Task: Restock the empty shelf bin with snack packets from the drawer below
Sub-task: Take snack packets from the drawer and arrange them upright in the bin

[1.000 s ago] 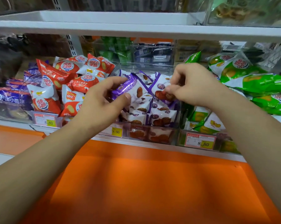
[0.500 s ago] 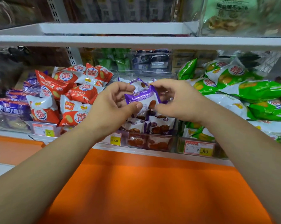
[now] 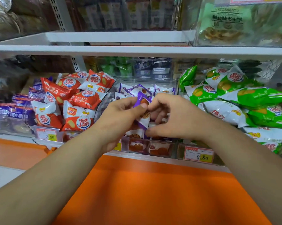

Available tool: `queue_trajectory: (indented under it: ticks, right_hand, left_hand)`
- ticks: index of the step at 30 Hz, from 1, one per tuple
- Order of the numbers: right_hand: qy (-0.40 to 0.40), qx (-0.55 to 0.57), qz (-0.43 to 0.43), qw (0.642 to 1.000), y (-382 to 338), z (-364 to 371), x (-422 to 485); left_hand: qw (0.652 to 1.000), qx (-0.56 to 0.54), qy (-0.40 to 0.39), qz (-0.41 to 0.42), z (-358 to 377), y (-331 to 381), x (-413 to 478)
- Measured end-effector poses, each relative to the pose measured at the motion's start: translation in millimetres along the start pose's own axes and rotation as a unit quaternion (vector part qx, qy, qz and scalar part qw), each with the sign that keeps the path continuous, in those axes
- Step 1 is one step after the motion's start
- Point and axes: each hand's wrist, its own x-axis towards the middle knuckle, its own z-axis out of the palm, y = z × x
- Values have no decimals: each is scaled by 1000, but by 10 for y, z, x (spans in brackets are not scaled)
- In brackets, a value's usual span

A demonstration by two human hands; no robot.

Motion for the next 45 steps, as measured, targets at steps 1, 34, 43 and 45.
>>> queue_trajectory:
  ticks: [1,34,43,45]
  right_hand:
    - [-4,15,10,1000,12,-55,7]
    - [-85,-315,52,944,125,-121,-45]
    - [-120,-347,88,926,196,-45,73]
    - [-132,-336,99,927,205,-40,83]
  left_hand:
    - [1000,-5,-7,2,-48,-18,4]
    - [876,458,-42,146,-142,85,184]
    - [892,423,-1,158,-127,-92,182]
    - [894,417,5,164,-136,-111,188]
